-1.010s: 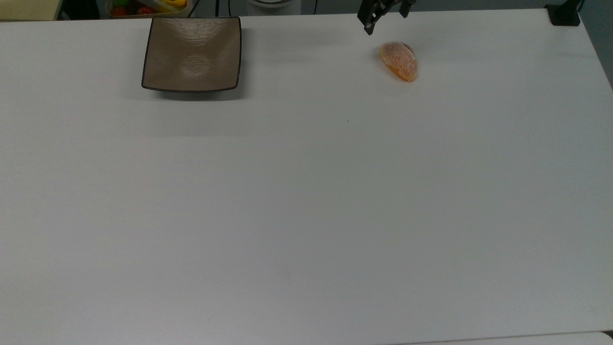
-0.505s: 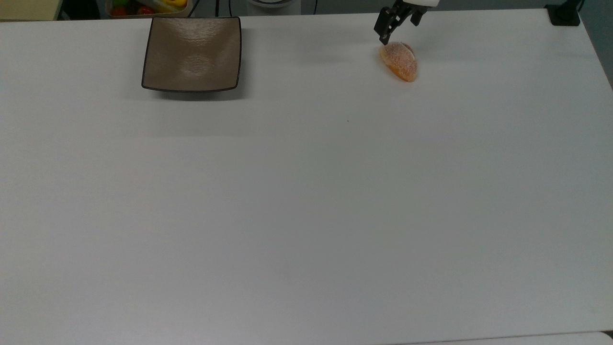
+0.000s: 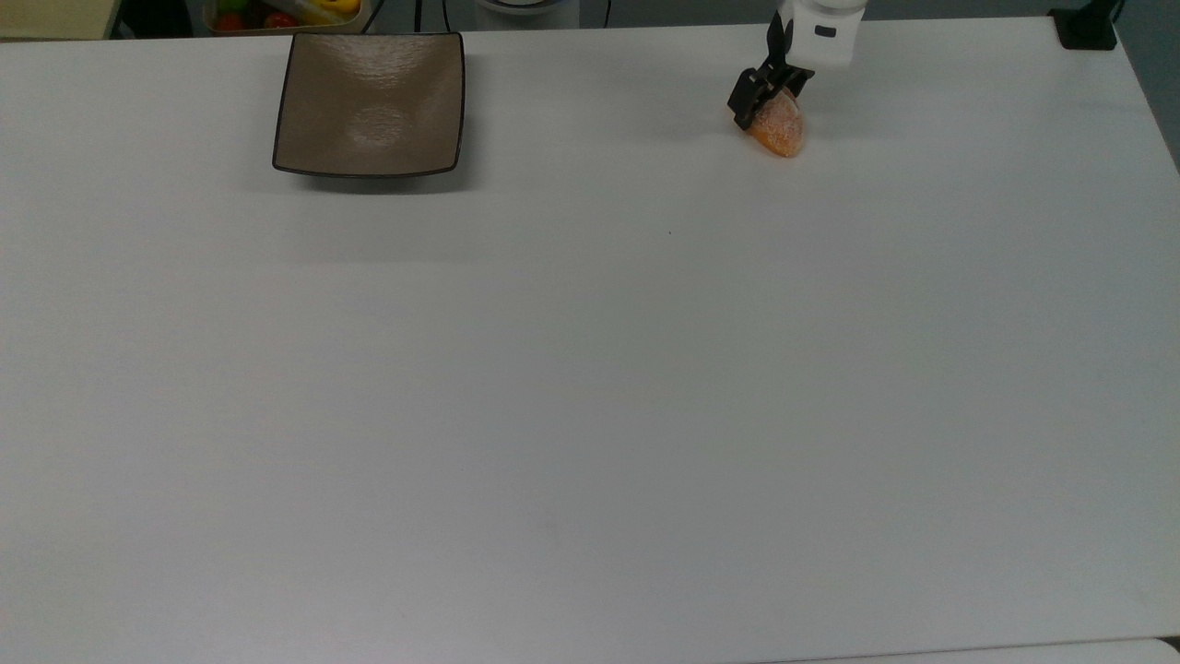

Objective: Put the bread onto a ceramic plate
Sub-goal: 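Lower the gripper and close it on the bread roll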

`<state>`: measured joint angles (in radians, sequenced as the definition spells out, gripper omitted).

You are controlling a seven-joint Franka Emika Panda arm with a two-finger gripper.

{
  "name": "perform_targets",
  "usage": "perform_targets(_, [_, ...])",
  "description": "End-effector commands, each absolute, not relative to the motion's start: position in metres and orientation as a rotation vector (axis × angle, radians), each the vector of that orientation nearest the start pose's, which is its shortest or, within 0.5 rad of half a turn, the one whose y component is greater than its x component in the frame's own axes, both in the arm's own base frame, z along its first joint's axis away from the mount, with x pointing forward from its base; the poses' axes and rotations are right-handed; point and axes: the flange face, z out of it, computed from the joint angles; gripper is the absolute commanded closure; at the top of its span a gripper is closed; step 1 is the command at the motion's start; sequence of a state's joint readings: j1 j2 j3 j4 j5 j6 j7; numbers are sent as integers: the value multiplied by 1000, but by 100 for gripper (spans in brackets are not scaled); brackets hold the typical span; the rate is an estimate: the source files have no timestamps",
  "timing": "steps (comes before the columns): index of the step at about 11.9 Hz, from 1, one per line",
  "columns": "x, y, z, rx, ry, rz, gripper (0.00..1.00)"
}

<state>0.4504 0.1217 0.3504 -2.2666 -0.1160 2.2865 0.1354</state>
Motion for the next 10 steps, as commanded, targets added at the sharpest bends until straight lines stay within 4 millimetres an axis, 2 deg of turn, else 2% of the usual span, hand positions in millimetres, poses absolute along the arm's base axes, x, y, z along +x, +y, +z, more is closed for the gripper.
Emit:
perform_targets(1, [366, 376, 310, -3018, -1137, 49, 61])
perform_targets(4, [370, 373, 317, -3026, -1120, 31, 61])
perform_targets(6, [377, 365, 338, -3039, -1085, -23, 59])
perform_targets(8, [390, 346, 365, -3064, -1015, -94, 56])
perform_targets(10, [405, 316, 391, -3114, -930, -118, 55])
